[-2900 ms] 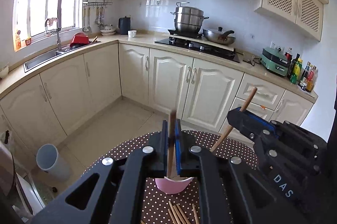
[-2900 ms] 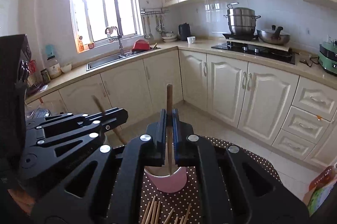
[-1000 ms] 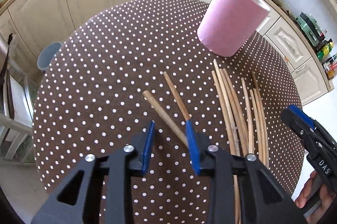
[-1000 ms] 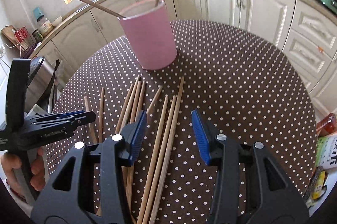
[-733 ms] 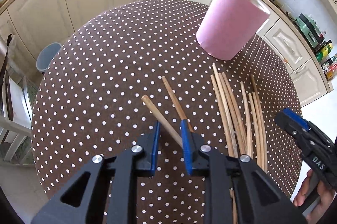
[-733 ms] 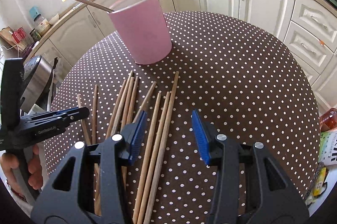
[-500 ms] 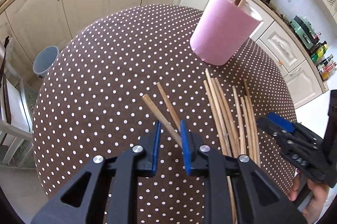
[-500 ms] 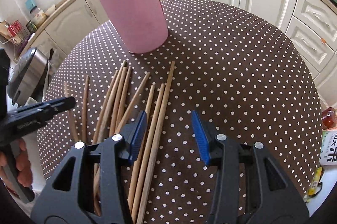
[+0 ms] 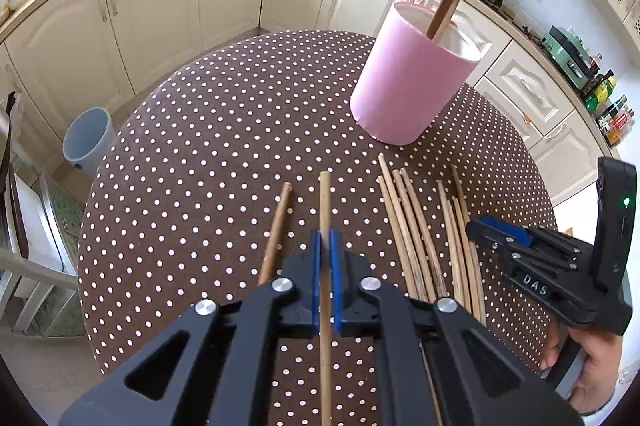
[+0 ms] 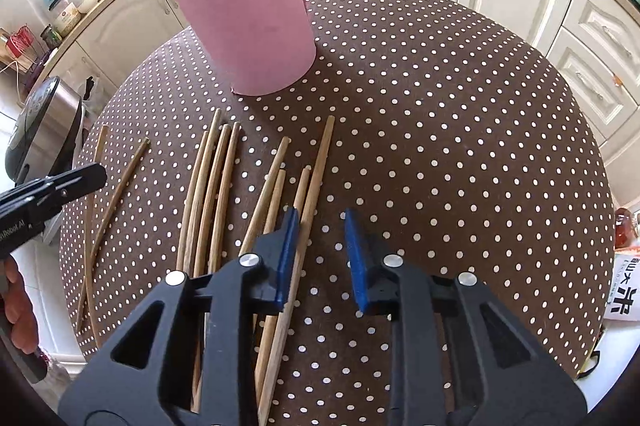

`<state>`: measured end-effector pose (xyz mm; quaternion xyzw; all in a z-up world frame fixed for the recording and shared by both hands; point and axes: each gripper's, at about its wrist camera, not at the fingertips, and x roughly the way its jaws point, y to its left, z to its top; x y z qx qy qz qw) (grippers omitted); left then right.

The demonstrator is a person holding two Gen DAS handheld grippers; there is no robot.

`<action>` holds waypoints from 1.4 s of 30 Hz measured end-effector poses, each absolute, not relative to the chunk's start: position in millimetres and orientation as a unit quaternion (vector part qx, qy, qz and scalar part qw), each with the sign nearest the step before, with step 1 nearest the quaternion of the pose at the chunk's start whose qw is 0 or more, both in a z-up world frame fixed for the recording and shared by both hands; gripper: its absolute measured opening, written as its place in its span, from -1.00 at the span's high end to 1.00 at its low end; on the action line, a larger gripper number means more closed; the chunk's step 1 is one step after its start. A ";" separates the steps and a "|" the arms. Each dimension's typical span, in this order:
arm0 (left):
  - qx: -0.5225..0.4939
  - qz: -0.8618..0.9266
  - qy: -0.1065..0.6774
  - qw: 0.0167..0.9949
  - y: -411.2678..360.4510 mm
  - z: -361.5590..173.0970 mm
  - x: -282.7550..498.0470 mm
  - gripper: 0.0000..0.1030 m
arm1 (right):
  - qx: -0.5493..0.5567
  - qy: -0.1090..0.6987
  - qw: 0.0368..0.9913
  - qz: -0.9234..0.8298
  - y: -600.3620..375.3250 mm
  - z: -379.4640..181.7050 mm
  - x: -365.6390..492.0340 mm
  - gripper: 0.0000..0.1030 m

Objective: Organize utensils
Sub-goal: 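Grasp another chopstick from the pile with the left tool while the right tool grasps one, then carry both chopsticks over the pink cup and release them inside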

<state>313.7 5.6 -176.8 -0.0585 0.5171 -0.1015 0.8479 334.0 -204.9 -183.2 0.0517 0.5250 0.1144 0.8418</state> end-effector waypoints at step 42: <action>-0.028 -0.187 0.358 0.914 -31.7 -26.8 272.0 0.90 | 0.087 0.313 0.928 0.180 -235.8 -22.7 272.3 0.89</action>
